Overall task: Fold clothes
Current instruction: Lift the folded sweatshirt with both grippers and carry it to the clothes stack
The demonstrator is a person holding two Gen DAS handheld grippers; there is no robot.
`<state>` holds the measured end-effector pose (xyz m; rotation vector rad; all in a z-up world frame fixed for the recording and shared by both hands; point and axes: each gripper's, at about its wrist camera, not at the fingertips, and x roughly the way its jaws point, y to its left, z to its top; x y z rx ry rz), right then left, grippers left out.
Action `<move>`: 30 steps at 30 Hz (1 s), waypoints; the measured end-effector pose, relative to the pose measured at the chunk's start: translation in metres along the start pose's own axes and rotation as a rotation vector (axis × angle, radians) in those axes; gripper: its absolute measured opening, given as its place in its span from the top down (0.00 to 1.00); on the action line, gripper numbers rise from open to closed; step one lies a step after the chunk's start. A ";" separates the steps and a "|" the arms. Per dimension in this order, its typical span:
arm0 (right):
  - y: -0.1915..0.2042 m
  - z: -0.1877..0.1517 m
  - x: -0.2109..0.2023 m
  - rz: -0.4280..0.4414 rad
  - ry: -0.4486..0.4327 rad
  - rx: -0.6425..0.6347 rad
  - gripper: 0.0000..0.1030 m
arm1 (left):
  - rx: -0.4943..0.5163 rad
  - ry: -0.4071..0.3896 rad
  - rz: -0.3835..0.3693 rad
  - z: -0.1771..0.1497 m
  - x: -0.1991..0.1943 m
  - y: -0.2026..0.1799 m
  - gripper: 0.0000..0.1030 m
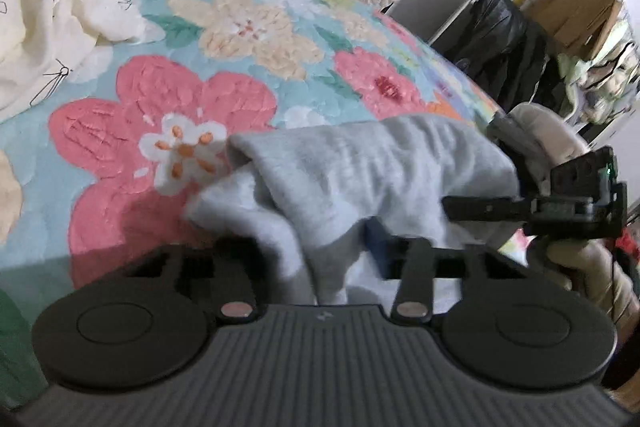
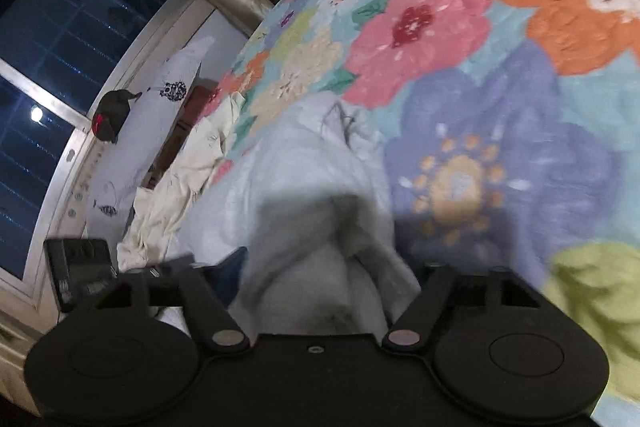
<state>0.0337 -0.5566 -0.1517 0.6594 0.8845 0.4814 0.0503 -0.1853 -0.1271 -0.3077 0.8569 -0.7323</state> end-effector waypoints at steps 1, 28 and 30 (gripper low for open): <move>0.005 0.001 0.003 -0.008 -0.002 -0.023 0.48 | 0.011 -0.007 -0.001 0.001 -0.003 -0.003 0.71; 0.147 0.012 -0.328 -0.040 -0.411 -0.279 0.57 | 0.352 -0.390 -0.266 0.075 -0.056 -0.337 0.72; 0.138 0.024 -0.370 -0.075 -0.415 -0.246 0.57 | 0.381 -0.377 -0.293 0.082 -0.034 -0.369 0.72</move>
